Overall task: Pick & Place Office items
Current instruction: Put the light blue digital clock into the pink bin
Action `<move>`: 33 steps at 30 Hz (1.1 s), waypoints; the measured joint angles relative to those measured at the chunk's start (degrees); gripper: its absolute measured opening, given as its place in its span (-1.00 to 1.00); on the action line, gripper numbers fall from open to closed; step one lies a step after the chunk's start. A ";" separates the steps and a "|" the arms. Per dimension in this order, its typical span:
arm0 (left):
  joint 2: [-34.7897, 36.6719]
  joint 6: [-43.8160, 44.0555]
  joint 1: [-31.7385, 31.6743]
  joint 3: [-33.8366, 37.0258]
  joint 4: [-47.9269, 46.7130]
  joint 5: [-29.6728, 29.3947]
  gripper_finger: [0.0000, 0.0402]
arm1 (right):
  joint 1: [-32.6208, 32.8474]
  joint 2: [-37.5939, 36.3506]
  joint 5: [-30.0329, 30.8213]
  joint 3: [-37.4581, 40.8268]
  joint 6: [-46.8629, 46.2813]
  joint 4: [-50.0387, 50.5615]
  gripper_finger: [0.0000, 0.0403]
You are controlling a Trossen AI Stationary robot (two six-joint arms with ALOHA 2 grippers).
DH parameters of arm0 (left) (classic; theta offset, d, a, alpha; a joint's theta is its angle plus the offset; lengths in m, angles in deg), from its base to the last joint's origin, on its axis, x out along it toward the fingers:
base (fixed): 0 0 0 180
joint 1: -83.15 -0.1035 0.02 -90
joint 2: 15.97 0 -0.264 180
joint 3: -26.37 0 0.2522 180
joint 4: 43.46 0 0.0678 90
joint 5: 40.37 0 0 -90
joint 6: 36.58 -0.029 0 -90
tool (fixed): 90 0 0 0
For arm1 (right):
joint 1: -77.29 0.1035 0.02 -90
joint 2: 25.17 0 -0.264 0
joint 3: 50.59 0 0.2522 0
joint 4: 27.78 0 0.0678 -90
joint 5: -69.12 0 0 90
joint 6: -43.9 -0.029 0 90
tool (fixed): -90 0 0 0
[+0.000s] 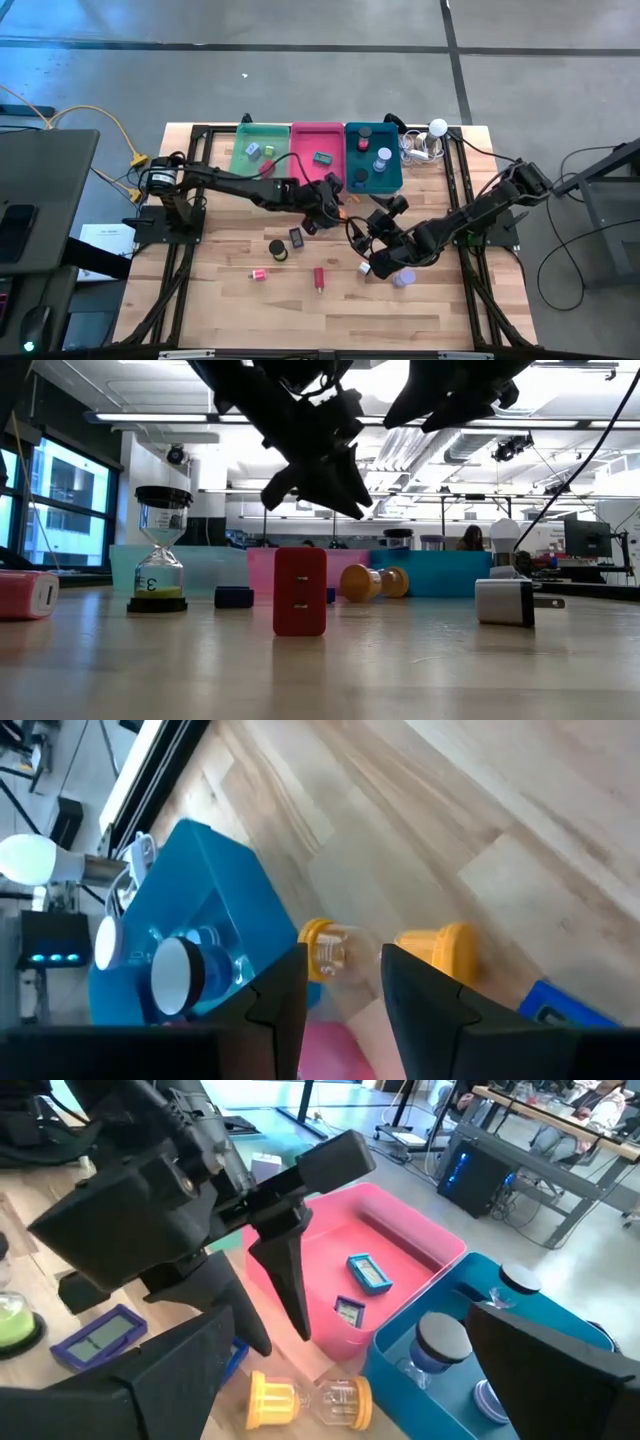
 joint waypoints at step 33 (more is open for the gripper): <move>0.00 -2.91 1.04 0.02 -3.59 -5.11 0.31 | -0.02 0.00 -1.20 0.00 0.07 0.04 0.93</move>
